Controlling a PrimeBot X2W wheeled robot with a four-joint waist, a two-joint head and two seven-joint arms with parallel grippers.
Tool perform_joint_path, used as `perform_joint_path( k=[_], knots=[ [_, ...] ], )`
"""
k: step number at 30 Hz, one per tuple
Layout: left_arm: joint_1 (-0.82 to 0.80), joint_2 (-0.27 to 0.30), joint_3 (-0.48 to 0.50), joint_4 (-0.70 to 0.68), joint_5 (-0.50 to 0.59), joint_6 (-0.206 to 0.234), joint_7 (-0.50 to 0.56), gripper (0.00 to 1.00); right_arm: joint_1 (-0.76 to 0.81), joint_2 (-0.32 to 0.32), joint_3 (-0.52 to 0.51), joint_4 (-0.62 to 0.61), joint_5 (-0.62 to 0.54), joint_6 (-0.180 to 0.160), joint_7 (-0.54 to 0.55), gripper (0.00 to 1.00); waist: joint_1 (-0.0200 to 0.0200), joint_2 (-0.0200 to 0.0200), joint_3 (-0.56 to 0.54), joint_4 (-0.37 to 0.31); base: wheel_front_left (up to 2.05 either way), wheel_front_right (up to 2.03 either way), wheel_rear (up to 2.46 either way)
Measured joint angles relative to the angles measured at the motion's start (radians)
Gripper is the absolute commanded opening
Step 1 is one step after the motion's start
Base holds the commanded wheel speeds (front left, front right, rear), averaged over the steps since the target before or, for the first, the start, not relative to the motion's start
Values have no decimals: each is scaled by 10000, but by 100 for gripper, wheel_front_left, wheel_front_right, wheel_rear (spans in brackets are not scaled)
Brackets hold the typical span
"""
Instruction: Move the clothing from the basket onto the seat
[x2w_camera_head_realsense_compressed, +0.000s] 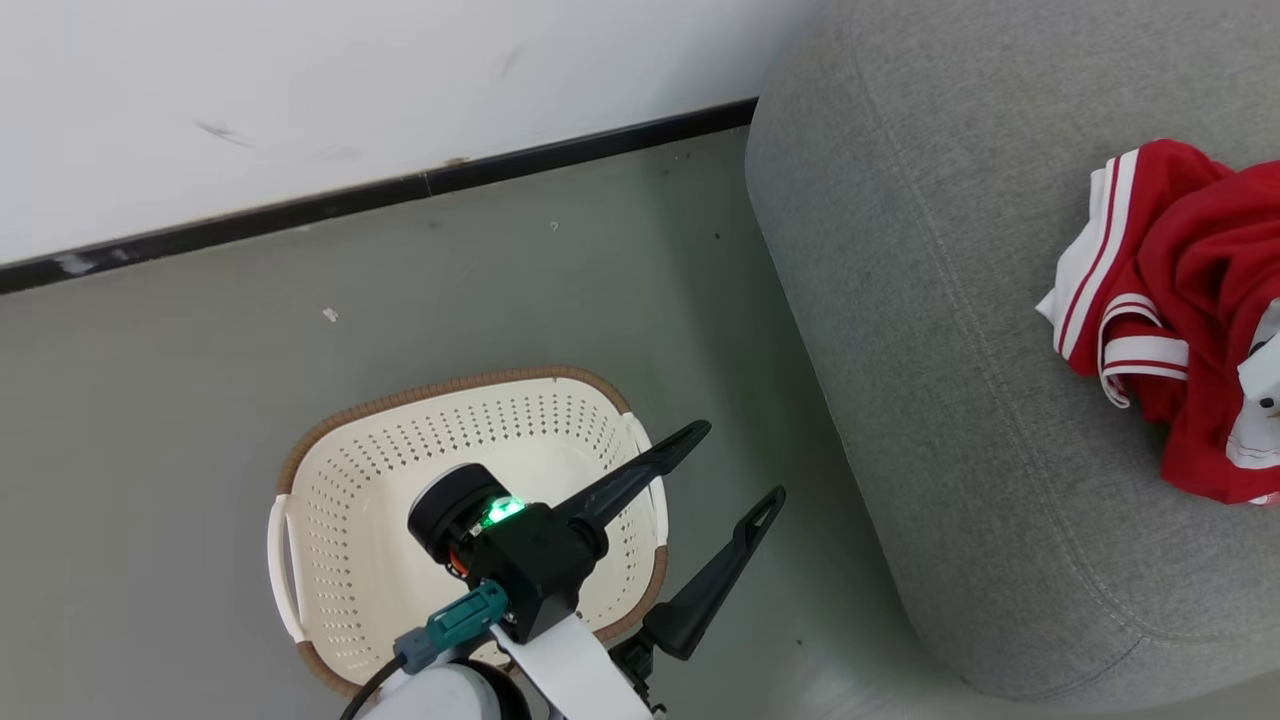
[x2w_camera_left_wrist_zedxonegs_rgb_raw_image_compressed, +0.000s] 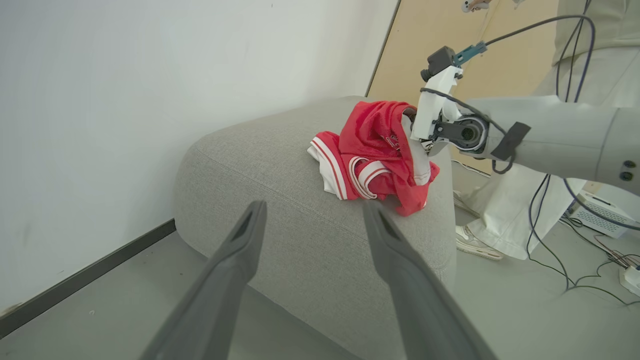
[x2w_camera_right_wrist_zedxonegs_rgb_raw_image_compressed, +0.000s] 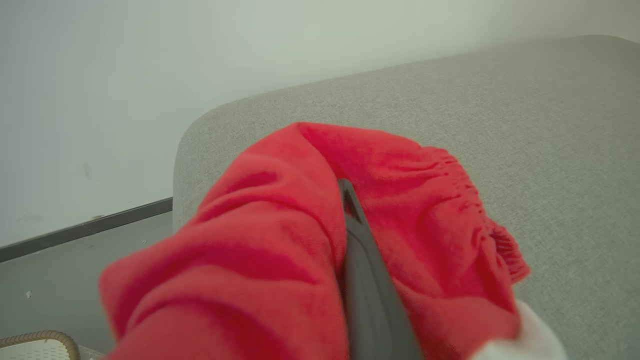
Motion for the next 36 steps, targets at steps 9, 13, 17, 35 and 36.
perform_joint_path(
  k=[9,13,17,35,36],
  knots=[
    [-441,-75,38,-153,12,-96,0,100,-68,-151,336,-117,50,0,-717,0,0,0,553,59,0,0,0],
    [-479,-63,150,-157,31,-96,-4,100,-248,-180,654,-236,198,0,-800,49,0,0,749,-23,0,0,0],
    [-635,8,314,-104,102,-107,-92,100,-238,-86,976,-382,391,0,-888,100,0,0,849,-229,0,0,0],
    [-632,88,337,359,21,-274,-355,100,1070,-558,989,-1455,1007,4,-1156,100,0,0,514,-979,0,0,0],
    [-632,92,343,374,-19,-276,-378,100,1229,-573,997,-1536,1060,2,-1158,100,0,0,487,-1023,0,0,0]
  ],
)
